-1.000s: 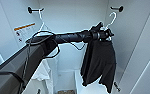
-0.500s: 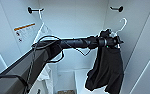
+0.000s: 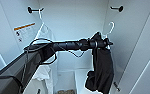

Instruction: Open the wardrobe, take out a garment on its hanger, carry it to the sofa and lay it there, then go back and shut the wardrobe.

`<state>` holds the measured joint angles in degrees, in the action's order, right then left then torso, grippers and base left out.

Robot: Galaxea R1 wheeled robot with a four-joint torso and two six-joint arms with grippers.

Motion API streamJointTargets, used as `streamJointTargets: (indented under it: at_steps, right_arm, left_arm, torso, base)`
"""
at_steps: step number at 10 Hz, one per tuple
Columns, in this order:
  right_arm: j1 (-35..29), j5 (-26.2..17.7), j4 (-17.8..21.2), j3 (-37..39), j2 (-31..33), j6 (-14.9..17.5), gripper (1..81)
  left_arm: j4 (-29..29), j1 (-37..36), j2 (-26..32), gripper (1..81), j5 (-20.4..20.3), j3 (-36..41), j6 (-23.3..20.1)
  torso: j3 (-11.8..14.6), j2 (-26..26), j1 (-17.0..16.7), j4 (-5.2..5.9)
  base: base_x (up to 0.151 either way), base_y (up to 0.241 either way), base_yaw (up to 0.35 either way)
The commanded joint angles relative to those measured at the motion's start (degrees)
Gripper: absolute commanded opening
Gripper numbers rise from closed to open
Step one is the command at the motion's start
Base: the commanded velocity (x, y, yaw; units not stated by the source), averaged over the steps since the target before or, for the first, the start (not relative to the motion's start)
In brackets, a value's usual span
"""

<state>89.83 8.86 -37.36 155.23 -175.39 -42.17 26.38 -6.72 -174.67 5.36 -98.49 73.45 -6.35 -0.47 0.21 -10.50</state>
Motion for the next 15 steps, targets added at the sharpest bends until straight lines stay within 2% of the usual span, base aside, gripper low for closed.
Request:
streamJointTargets:
  at_steps: [1,9,15]
  right_arm:
    - [-1.54,-2.27,0.1,-0.12,-0.08,0.07,81.1]
    - [-1.36,-2.18,0.1,0.14,0.1,0.07,81.1]
    - [-1.19,-1.48,0.19,0.5,0.1,0.07,81.1]
  left_arm:
    - [1.74,-10.55,1.24,1.0,-1.58,1.71,-1.11]
    - [1.74,-10.29,3.18,1.0,-2.38,2.16,-1.11]
    - [1.74,-10.29,3.97,1.0,-2.73,2.95,-1.11]
  torso:
    - [0.0,0.0,0.0,0.0]
    - [0.0,0.0,-0.07,0.02]
    - [0.0,0.0,-0.07,0.02]
  base:
    - [-0.092,0.0,0.0]
    - [-0.098,0.0,0.0]
    - [-0.128,0.0,0.0]
